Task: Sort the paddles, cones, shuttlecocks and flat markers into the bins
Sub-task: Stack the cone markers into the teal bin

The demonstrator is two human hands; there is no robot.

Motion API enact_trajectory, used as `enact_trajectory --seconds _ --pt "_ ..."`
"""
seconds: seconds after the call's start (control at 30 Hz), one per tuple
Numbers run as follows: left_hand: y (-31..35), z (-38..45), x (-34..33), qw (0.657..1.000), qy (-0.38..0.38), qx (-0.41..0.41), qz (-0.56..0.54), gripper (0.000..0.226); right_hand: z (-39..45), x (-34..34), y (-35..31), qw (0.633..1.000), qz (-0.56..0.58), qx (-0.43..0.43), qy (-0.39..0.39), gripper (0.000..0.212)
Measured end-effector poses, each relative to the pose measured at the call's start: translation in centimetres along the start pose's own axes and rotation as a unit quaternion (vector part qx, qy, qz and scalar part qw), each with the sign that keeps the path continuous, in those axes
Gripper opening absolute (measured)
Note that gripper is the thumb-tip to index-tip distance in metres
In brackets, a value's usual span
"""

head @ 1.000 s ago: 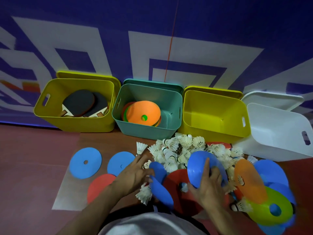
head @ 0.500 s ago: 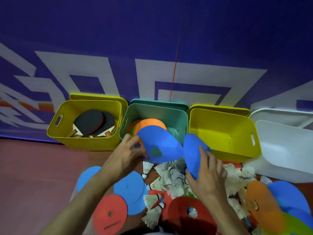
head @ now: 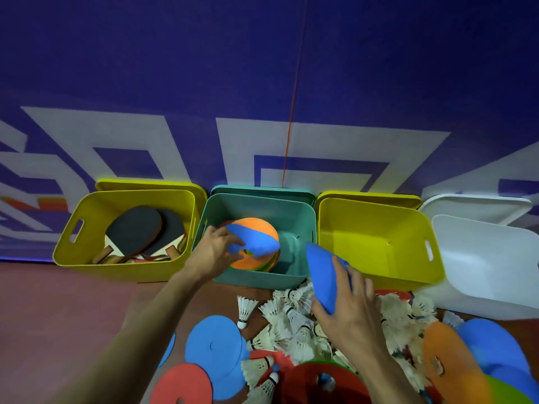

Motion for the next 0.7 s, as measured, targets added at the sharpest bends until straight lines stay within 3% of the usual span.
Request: enact_trajectory --seconds 0.07,0.23,0.5,0.7 --pt "-0.6 -1.1 -1.0 1.000 -0.006 -0.001 -0.014 0.049 0.5 0.7 -0.3 1.000 0.004 0.010 0.007 0.086" --pt "-0.9 -6.7 -0.2 0.996 0.070 -0.028 -0.056 0.024 2.7 2.8 -4.1 0.992 0.047 0.107 0.037 0.080" --pt "-3.6 -16.0 -1.7 0.989 0.095 0.051 -0.100 0.014 9.2 0.5 -13.9 0.947 0.240 0.200 -0.078 0.091" --pt "-4.2 -18.7 -3.7 0.988 0.082 0.065 -0.112 0.027 13.8 -5.5 -11.8 0.934 0.322 0.058 -0.141 0.082"
Point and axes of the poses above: each hand's wrist, its own z-axis towards the middle knuckle, its own x-axis out of the back of the hand, y = z × x, the point moved 8 cm from there along z, towards the middle knuckle, and after that the axes turned 14 degrees about -y, right-handed, at the moved point
